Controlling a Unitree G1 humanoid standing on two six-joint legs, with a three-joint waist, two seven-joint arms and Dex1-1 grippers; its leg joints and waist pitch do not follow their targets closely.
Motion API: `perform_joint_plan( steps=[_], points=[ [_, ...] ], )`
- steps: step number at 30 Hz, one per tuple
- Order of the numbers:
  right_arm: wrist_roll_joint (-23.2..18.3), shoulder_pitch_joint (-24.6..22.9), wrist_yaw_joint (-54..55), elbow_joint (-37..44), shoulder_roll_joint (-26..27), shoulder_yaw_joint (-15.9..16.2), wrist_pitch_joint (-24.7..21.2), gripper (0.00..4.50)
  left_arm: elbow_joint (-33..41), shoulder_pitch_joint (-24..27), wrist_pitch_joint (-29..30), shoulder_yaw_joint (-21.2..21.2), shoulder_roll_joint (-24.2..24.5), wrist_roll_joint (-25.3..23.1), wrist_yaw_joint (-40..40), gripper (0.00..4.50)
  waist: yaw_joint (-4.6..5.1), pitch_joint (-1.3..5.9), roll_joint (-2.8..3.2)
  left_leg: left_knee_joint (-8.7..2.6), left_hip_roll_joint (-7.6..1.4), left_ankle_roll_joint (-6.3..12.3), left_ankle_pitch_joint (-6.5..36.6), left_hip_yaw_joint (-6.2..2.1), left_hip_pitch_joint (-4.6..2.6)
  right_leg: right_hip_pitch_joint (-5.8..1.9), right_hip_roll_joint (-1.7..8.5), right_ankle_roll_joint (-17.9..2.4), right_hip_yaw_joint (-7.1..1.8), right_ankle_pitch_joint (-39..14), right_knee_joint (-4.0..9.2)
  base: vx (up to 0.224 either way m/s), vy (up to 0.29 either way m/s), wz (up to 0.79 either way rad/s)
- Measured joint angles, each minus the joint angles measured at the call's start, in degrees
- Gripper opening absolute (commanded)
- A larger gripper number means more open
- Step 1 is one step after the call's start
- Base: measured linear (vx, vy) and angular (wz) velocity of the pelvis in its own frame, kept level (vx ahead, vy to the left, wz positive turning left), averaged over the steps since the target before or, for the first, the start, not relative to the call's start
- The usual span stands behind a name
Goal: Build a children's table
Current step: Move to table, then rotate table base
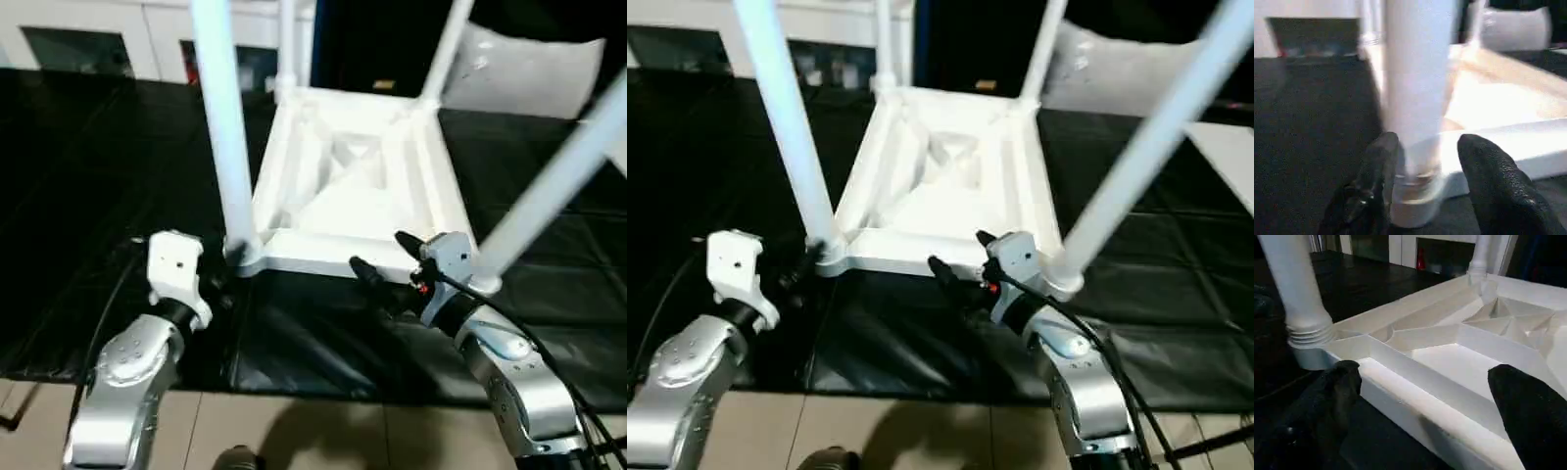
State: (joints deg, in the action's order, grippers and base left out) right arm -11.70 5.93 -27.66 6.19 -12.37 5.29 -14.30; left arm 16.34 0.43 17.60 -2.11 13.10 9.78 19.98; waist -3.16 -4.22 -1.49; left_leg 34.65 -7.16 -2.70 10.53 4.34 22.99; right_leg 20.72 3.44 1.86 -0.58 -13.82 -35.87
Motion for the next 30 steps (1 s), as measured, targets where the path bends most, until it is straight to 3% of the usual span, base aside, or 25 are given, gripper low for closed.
perform_joint_plan(
  steps=[1, 7, 19, 26, 30],
  points=[
    [-0.06, -0.02, -0.19, 0.0, -0.05, -0.01, -0.01, 4.5, 0.0, -0.01, -0.26, -0.23, 0.49, 0.25, 0.67, 2.71, 0.12, 0.0, 0.0, -0.01, -0.56, -0.04, -0.03, 0.77, -0.08, 0.07, 0.01, -0.17, 0.05, 0.1, 0.0, -0.076, -0.014, -0.05],
    [-0.43, -0.06, -0.17, -0.02, -0.26, -0.01, -0.68, 4.5, -3.5, -2.97, -0.54, -2.03, 3.66, 1.12, 3.77, 3.21, 0.01, 0.03, -0.03, -0.06, -1.6, -0.15, -0.09, 2.34, -0.11, 0.36, 0.01, 0.1, 0.04, 0.45, 0.02, -0.029, -0.003, -0.02],
    [-1.23, -0.85, -0.22, -0.23, -1.62, 0.01, -7.61, 4.5, -14.08, -10.44, -0.61, -2.53, 10.36, 4.52, 15.02, 4.09, -0.44, 0.25, -0.12, -0.19, -2.19, -0.25, -0.71, 3.22, 0.08, 0.89, -0.09, -0.15, -0.07, 0.92, -0.05, 0.0, 0.0, 0.0],
    [0.16, 0.55, 3.11, -2.7, -1.97, -0.01, -14.44, 4.5, -25.24, -20.24, -3.08, -2.4, 9.85, 4.71, 17.26, 4.27, -0.62, 0.35, -0.28, -0.19, -2.38, -0.15, -0.87, 3.85, 0.03, 0.99, -0.03, -0.18, -0.19, 0.94, -0.22, 0.0, 0.0, 0.0],
    [1.39, 1.3, 5.19, -4.68, -2.49, -0.15, -16.82, 4.5, -32.5, -25.5, -5.18, -1.65, 7.75, 5.89, 21.31, 4.27, -1.31, 0.37, -0.38, -0.2, -2.45, -0.14, -0.95, 3.95, 0.03, 1.02, -0.03, -0.2, -0.2, 0.97, -0.23, 0.0, 0.0, 0.0]
  ],
)
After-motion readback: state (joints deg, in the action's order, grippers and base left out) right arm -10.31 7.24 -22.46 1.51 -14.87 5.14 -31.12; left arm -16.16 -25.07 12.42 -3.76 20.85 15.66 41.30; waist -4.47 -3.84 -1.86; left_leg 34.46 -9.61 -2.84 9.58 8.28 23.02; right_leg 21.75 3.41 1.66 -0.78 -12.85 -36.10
